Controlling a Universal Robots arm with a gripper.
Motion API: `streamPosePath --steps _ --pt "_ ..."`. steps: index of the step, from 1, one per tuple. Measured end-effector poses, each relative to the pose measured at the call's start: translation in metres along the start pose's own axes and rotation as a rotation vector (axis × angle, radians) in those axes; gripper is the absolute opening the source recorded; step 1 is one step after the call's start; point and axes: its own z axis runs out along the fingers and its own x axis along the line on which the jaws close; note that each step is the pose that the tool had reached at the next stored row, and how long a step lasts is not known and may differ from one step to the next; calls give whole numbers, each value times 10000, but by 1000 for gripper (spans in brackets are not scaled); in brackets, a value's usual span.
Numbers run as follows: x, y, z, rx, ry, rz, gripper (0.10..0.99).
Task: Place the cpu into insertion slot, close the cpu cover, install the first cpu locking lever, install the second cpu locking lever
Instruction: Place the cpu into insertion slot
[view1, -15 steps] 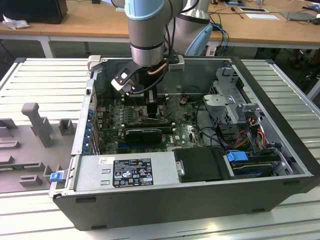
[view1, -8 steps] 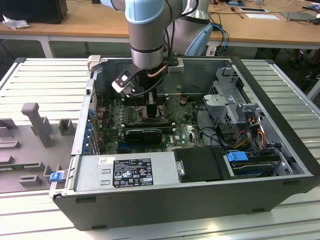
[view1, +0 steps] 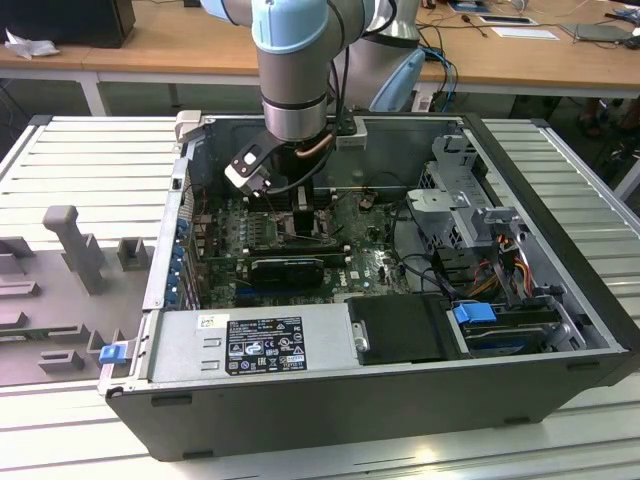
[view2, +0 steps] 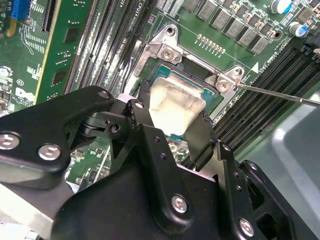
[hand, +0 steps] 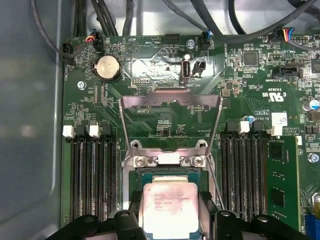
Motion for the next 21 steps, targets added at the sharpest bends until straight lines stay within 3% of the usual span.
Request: streamPosePath --steps 5,6,11,15,16,17,19,21 --pt "0 0 3 -2 2 0 541" --pt "3 1 4 -2 3 1 604" --pt "19 4 2 -1 25 2 604" --pt "20 11 -84 0 13 1 592" --pt "20 12 -99 0 10 1 525" --pt "20 14 -112 2 7 0 525" --pt "20 21 -142 26 4 1 341" --pt "18 31 -153 64 1 1 220"
